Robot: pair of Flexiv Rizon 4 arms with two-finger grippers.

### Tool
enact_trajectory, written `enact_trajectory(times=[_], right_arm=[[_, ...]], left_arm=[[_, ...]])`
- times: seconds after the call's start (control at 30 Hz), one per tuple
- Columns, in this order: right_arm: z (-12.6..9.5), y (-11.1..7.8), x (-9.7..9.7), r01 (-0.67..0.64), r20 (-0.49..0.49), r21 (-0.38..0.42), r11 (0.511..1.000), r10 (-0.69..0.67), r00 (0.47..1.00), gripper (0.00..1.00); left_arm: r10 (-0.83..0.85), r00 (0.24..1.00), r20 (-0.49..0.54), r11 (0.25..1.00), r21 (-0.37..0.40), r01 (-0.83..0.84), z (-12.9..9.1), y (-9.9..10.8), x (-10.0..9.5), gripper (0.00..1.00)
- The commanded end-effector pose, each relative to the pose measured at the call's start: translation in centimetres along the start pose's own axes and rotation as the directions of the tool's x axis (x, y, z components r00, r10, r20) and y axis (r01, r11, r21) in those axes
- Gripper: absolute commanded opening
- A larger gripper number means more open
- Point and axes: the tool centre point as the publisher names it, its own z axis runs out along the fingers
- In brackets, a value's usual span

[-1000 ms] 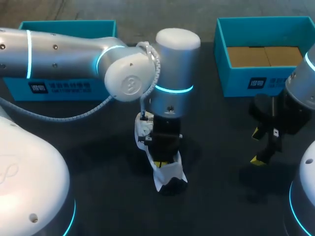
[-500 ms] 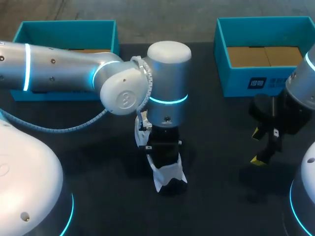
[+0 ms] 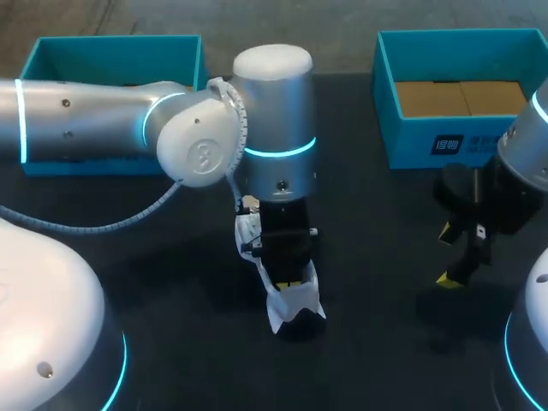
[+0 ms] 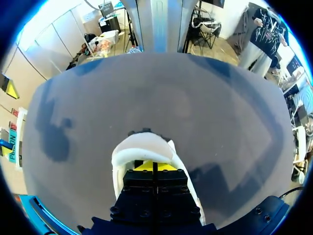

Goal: Take the shoe out of the shoebox, open the shoe tongue, remove and reinsert the insole, then place the shoe into the shoebox

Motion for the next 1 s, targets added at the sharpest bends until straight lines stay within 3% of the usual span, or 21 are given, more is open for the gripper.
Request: enact_trajectory(times=[0.03,0.53,0.9,1.0], right_arm=[[0.0,-0.1,0.1,0.000,0.002,0.000,1.000,0.000,1.000,1.00],[0.0,-0.1,0.1,0.000,0.002,0.000,1.000,0.000,1.000,1.00],[0.0,-0.1,0.1,0.000,0.002,0.000,1.000,0.000,1.000,1.00],[0.0,-0.1,0.1,0.000,0.002,0.000,1.000,0.000,1.000,1.00]], left_arm=[[-0.006,1.000,0.012,1.000,0.029,0.006,1.3,0.2,-0.4,0.00],[-0.046,0.999,-0.026,0.999,-0.009,0.046,4.6,1.0,-0.4,0.00],[-0.038,0.999,0.038,0.998,-0.038,0.039,0.9,1.2,0.4,0.00],[-0.035,0.998,0.043,0.998,-0.041,0.037,0.8,1.3,0.4,0.00]])
